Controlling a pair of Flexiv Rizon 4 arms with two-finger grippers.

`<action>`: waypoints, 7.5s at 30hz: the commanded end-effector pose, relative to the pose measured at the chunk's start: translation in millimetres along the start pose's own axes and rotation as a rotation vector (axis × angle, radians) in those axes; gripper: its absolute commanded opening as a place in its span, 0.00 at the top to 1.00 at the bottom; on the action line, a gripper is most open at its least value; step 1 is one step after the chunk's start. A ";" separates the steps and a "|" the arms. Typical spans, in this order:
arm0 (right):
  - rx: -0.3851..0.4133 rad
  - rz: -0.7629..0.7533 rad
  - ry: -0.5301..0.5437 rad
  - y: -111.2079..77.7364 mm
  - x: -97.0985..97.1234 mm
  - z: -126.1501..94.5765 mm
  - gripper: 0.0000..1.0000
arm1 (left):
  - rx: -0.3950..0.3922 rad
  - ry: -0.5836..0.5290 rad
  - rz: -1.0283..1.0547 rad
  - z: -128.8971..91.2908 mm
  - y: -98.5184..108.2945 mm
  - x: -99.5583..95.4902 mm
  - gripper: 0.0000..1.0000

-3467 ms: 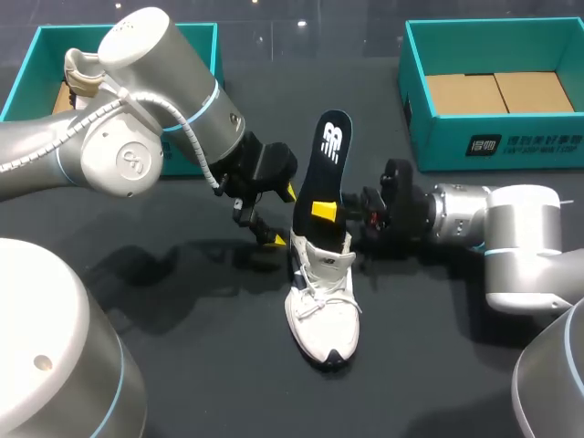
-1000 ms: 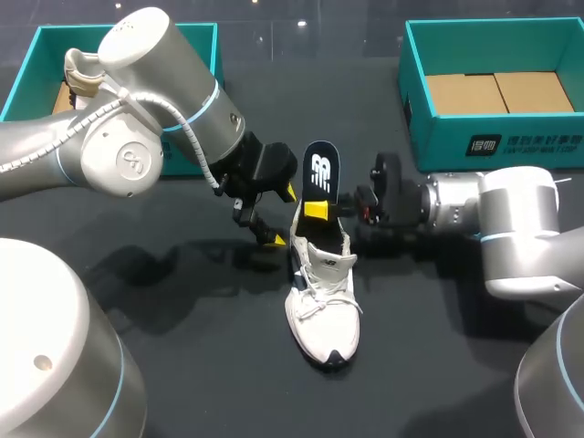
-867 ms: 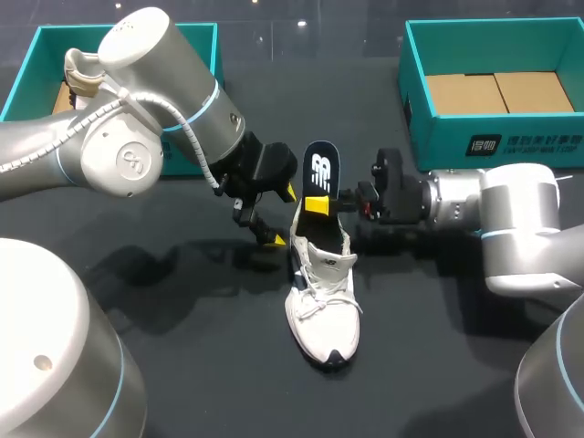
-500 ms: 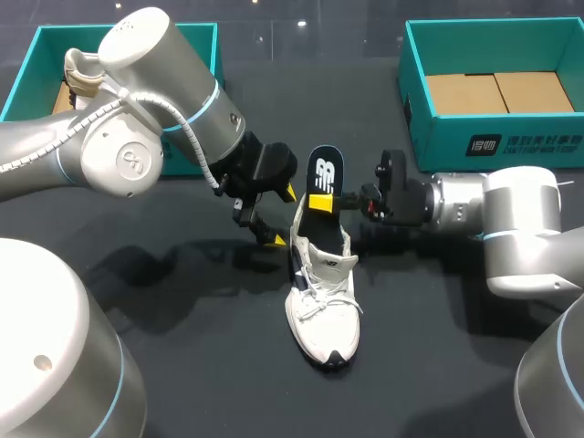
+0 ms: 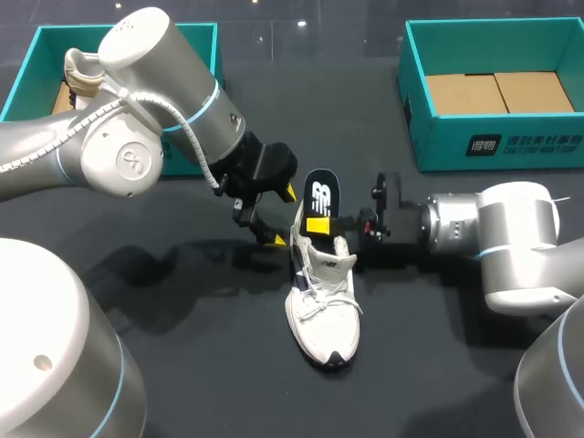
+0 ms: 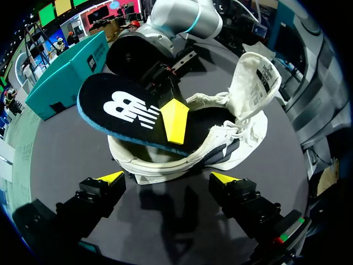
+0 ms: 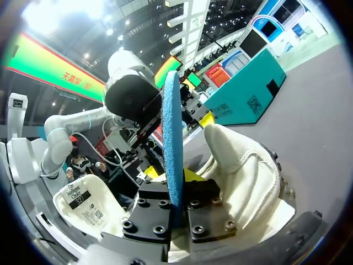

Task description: Take the shoe out of the shoebox, open the shoe tongue, remove and reinsert the insole, then place the shoe into the shoebox

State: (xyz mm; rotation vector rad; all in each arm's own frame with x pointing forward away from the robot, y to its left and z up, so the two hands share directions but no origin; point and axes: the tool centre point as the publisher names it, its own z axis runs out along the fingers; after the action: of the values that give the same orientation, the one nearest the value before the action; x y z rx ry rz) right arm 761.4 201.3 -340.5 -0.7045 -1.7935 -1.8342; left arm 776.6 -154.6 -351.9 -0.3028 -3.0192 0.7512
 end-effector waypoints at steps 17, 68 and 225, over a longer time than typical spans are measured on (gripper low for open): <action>0.010 -0.117 -0.008 30.0 9.6 -2.2 0.61 | -0.002 -0.001 0.001 0.2 0.1 0.4 0.00; 0.050 -0.138 0.011 33.4 5.4 4.8 0.63 | -0.002 -0.001 0.001 0.2 0.1 0.4 0.00; 0.650 0.487 -1.285 56.2 61.1 -4.6 1.00 | -0.223 0.043 0.253 -190.6 143.4 -10.2 0.00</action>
State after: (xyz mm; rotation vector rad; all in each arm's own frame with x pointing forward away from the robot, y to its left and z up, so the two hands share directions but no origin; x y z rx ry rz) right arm 759.5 188.4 -251.8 -1.9612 -2.3110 -0.2992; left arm 819.5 52.2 -250.6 -0.6691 -3.0841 0.3949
